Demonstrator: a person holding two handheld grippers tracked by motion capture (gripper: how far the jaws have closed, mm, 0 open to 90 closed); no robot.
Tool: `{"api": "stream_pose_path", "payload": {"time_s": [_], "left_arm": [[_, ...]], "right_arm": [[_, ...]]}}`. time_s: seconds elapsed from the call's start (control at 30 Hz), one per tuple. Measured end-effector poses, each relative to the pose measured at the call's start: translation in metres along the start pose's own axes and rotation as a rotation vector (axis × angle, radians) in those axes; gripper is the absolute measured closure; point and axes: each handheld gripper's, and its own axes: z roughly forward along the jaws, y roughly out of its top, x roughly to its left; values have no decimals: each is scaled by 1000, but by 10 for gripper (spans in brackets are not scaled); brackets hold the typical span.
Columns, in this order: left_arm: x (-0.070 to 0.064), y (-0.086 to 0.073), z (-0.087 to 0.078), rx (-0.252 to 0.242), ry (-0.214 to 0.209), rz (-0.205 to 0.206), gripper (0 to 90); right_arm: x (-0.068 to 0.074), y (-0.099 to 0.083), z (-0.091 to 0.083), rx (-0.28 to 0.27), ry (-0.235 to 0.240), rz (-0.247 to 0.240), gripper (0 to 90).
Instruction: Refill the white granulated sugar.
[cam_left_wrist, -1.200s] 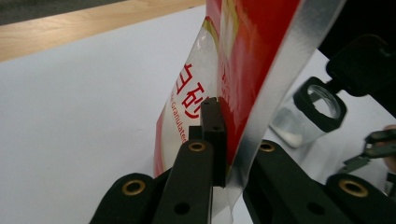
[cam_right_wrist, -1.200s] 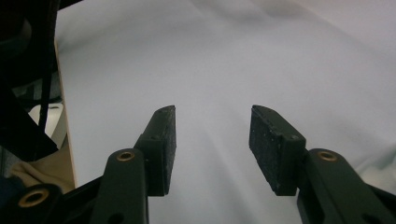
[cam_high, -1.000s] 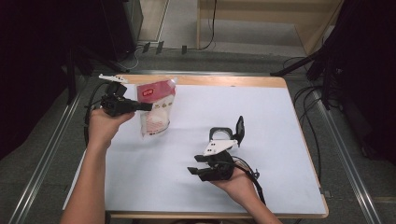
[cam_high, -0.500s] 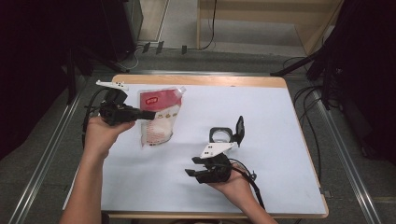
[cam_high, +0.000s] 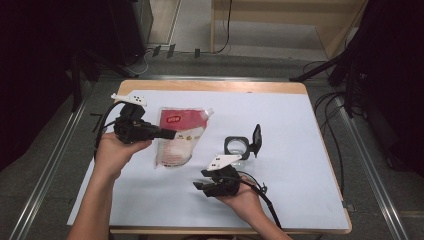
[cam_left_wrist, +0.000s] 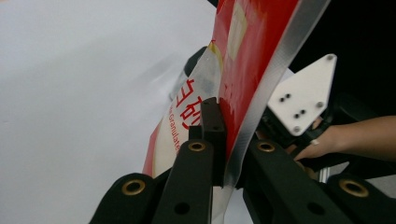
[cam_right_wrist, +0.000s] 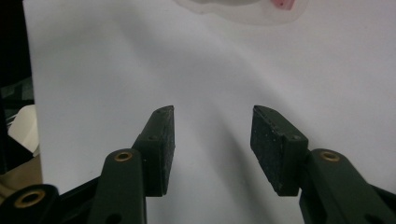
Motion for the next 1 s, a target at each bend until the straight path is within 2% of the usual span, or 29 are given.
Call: {"api": "stream_pose_path", "payload": {"time_s": [0.23,0.43,0.63,0.7,0.77,0.8,0.87,1.0], "left_arm": [[-15,-1,11,21,-48,4,900],[-26,-2,14,22,-78,9,900],[-32,-4,12,23,-101,-7,900],[-31,-6,13,15,-101,-25,900],[-27,-8,13,6,-109,-42,900],[-25,-9,13,-1,-104,-52,900],[-24,-10,13,4,-76,-63,900],[-27,-8,20,22,-41,-65,900]], "right_arm": [[-7,-1,10,-24,-19,50,538],[-12,-2,15,-45,-61,62,544],[-15,-4,18,-75,-78,69,545],[-14,-4,18,-100,-64,75,547],[-11,-3,17,-118,-43,52,560],[-8,-3,17,-121,-49,27,564],[-3,-2,17,-127,-41,-26,567],[13,-1,19,-119,-64,-137,553]]}}
